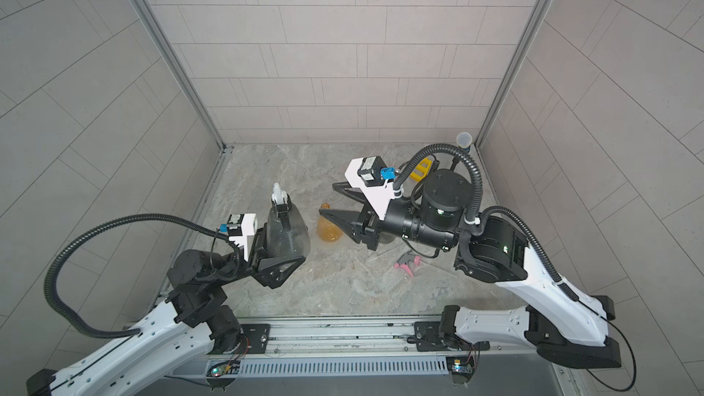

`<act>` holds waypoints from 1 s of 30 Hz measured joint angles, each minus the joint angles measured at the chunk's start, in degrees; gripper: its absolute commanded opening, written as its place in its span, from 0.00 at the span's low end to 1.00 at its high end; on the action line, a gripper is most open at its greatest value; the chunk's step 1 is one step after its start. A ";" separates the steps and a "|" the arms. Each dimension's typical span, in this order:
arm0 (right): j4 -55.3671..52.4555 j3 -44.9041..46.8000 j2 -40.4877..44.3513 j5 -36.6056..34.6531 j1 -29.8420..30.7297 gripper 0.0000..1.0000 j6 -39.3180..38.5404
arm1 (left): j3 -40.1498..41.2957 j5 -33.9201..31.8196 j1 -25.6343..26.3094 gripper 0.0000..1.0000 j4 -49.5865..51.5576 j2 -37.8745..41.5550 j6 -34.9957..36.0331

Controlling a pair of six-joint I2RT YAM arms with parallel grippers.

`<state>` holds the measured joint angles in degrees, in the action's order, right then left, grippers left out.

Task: Attach spray nozzles to spray bottles
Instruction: Screw the spray nozzle on the spray bottle.

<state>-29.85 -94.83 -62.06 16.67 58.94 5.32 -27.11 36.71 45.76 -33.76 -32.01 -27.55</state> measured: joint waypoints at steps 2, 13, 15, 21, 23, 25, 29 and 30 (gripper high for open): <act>0.07 -1.36 -1.57 6.14 -2.25 0.58 0.59 | 0.00 1.27 0.00 0.00 -1.03 -0.50 -1.11; 1.60 -3.21 -8.50 22.25 -3.02 0.59 1.70 | 0.00 5.33 0.00 0.00 -5.97 -2.93 -5.11; 1.95 -3.50 -9.03 22.56 -2.91 0.58 1.79 | 0.00 5.53 0.00 0.00 -6.64 -3.32 -5.51; 2.14 -4.26 -9.27 19.37 -1.09 0.57 1.51 | 0.00 5.68 0.00 0.00 -7.17 -3.72 -5.92; 2.19 -4.76 -9.35 18.40 -0.92 0.56 1.57 | 0.00 5.73 0.00 0.00 -7.48 -3.91 -6.10; 2.19 -5.70 -9.70 17.51 -0.92 0.54 1.79 | 0.00 5.75 0.00 0.00 -7.82 -4.07 -6.14; 2.56 -6.86 -10.49 16.81 -0.92 0.53 2.43 | 0.00 5.75 0.00 0.00 -8.02 -4.33 -6.32; 2.60 -6.86 -10.62 16.81 -0.92 0.53 2.54 | 0.00 5.75 0.00 0.00 -8.02 -4.39 -6.36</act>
<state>-27.24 -101.69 -72.69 33.47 58.02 7.86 -27.11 42.46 45.76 -41.78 -36.40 -33.91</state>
